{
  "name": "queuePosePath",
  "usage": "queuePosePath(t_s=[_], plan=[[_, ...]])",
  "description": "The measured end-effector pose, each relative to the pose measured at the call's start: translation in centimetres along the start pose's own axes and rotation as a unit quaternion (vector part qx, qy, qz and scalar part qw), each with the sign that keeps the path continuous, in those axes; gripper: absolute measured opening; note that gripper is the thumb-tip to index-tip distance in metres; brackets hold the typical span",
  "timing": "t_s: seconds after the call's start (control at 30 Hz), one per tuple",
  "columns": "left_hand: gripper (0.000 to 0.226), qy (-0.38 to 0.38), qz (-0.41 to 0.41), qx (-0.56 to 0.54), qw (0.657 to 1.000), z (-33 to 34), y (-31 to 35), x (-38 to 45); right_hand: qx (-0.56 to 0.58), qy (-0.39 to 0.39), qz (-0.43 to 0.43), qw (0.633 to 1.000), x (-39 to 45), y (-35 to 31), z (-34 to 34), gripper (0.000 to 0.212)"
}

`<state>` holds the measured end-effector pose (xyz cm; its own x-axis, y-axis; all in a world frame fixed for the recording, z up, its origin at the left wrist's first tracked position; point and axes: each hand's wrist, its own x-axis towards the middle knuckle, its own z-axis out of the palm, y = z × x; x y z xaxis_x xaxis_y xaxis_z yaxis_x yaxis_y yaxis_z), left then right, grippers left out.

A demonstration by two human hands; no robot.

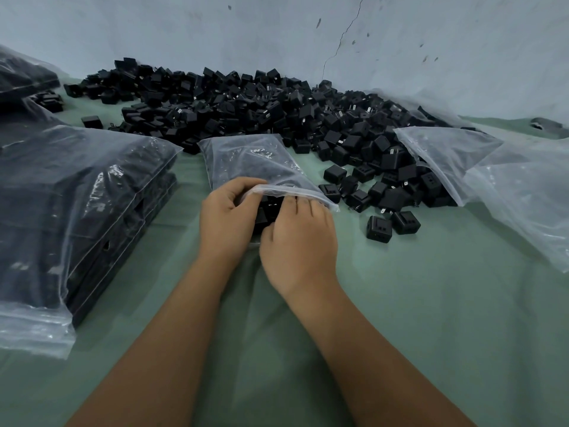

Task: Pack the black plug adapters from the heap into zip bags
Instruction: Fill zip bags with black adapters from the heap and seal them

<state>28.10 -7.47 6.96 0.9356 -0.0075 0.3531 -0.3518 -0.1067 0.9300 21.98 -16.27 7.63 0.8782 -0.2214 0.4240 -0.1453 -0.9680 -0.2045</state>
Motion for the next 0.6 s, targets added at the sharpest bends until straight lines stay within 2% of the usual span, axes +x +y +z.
queuePosePath(t_s=[0.2, 0.37, 0.6], plan=[[0.018, -0.002, 0.010, 0.009, 1.000, -0.1, 0.0, 0.0, 0.048, 0.025, 0.013, 0.998, 0.0, 0.2, -0.2, 0.027], [0.020, 0.000, 0.013, 0.009, 1.000, -0.1, 0.2, -0.2, 0.055, 0.021, -0.024, 0.998, -0.2, 0.1, 0.2, 0.043], [0.021, 0.016, 0.034, 0.041, 0.998, 0.0, 0.6, -0.5, 0.050, -0.021, -0.038, 0.998, -0.1, 0.3, 0.9, 0.047]])
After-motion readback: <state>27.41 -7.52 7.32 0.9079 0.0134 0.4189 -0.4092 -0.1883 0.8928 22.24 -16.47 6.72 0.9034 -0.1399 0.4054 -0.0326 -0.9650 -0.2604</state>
